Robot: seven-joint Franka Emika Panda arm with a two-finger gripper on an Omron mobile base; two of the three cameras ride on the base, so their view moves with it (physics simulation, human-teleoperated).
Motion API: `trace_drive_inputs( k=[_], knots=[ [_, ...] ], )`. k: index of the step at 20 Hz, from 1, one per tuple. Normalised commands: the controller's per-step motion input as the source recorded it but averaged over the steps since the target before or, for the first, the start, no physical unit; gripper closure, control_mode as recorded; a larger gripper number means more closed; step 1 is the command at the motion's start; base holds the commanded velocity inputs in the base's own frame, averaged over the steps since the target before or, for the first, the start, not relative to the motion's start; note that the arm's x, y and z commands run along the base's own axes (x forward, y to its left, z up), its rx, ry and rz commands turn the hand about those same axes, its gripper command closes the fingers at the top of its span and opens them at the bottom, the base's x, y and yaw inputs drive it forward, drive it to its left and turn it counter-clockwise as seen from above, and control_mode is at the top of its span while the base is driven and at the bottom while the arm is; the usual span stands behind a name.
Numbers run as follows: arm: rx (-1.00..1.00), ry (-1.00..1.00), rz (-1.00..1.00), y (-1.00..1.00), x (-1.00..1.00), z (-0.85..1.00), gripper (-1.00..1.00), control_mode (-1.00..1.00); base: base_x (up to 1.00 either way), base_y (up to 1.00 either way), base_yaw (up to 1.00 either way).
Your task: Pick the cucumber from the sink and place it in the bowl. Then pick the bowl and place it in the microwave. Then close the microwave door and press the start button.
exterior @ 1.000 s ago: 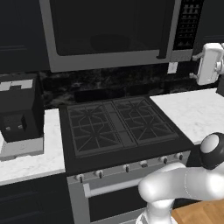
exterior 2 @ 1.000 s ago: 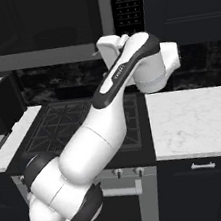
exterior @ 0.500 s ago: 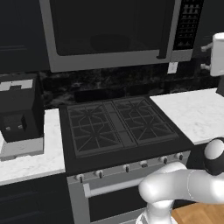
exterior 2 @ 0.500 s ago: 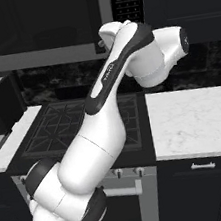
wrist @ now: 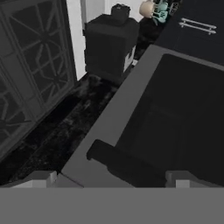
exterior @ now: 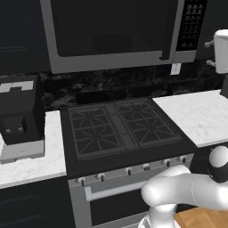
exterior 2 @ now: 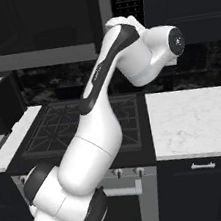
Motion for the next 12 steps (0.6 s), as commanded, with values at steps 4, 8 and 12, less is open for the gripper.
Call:
trace_drive_inputs(
  k=[4,8,12],
  knots=[
    [0.14,-0.08,-0.21,-0.01,0.25,0.07,-1.00,-1.00,0.00,0.00,0.00],
    [0.23,-0.01,-0.09,0.00,0.20,0.00,-1.00,-1.00,0.00,0.00,0.00],
    [0.24,0.00,-0.04,-0.03,0.27,0.00,1.00,-1.00,0.00,0.00,0.00]
  ],
)
